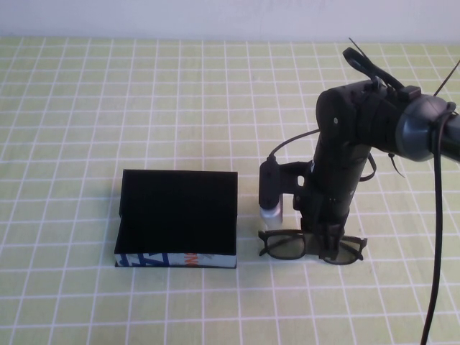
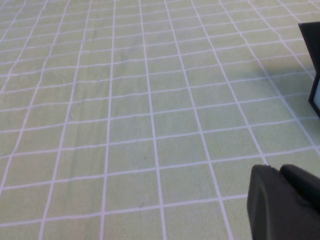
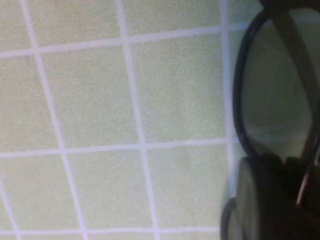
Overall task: Return glasses to glasses case
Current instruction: Pick up the glasses from the table, then place the glasses in the glasses case
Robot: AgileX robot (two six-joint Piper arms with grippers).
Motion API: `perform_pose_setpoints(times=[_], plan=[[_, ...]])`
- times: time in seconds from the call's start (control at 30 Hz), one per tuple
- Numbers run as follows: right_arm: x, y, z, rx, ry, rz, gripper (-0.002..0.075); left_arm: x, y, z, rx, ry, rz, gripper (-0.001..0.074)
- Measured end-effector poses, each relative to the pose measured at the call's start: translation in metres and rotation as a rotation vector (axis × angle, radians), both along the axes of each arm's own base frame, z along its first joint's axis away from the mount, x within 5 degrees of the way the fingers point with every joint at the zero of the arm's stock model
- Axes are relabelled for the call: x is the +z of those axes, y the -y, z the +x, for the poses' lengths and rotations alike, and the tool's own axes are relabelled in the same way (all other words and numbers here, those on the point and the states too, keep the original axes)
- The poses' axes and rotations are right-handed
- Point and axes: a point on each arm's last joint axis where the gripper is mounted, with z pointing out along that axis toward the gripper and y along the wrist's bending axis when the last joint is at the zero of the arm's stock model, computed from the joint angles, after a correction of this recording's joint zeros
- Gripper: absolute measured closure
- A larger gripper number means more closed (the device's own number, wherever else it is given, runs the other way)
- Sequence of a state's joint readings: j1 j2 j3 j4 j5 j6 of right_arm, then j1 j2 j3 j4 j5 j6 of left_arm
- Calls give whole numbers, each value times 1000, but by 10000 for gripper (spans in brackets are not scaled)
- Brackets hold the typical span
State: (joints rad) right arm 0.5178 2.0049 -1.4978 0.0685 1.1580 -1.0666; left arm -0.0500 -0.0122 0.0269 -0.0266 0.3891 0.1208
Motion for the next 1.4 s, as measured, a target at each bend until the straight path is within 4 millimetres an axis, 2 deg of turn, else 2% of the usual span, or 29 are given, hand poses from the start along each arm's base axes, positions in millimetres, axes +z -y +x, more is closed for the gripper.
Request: perform_pose_setpoints(times=[0.27,0.37,0.47,0.6,0.7,0.77,1.03,1.13,1.4], plan=[[5,-1,-1,-37,-21,-19,675,0,0,0,0,0,0,737],[20,-12,-2,-55,24,-11,675,0,0,0,0,0,0,737],[48,-29,-8,-57,104,23,676,0,0,0,0,0,0,737],[86,-64,-23,-9,196,101,676,0,0,0,0,0,0,737],[95,-92,-33,25,222,138,676,0,0,0,0,0,0,737],[95,-109,-36,46,231,155,676,0,0,0,0,0,0,737],[66,-161,-43,135,234,140,676,0,0,0,0,0,0,737],[63,-171,-42,134,244,147,676,0,0,0,0,0,0,737],[51,-176,-34,133,260,118,676,0,0,0,0,0,0,737]])
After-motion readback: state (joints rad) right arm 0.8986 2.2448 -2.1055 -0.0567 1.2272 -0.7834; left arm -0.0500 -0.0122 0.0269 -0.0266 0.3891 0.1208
